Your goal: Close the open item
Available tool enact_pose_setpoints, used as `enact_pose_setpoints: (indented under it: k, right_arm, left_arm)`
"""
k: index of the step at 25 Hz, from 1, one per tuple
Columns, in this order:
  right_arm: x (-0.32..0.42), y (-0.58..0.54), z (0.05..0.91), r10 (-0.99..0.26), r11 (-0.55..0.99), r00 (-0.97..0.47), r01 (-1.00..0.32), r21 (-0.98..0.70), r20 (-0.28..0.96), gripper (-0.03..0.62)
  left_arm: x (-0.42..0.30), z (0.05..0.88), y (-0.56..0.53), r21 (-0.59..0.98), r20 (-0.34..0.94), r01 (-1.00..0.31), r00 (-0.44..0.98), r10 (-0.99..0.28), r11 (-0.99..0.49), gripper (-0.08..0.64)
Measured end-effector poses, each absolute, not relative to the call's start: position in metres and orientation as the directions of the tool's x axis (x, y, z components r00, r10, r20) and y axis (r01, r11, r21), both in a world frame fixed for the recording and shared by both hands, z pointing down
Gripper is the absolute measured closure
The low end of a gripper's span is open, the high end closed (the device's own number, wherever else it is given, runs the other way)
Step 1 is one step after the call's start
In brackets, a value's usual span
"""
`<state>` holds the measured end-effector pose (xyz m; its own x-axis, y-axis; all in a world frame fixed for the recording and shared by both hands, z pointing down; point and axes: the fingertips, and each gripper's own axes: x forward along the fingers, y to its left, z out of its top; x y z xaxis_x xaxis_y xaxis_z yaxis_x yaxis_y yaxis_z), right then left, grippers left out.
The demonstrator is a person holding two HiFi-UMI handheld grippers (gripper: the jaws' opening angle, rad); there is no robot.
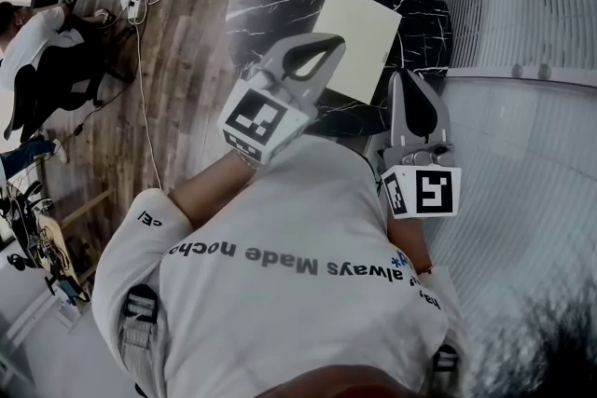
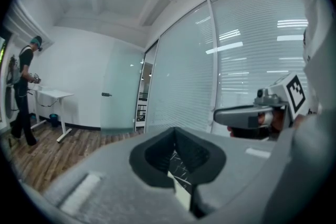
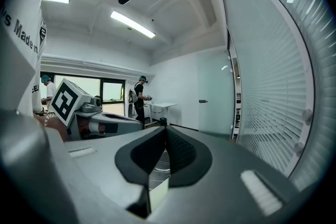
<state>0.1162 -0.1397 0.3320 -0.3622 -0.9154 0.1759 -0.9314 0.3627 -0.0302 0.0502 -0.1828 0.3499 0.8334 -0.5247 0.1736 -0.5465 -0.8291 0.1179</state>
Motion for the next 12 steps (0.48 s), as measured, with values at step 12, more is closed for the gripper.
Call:
enact_pose_setpoints:
  k: [12]
  right_arm:
    - [0.1197,-0.1402,0.333,-0.913,0.369,-0.369,-0.929,-0.032,0.174,0.591]
  left_arm:
    - [0.0538,0.3503,-0.1831,0.123,0.181,-0.554,0.829,-0.53,-0.824,0.557]
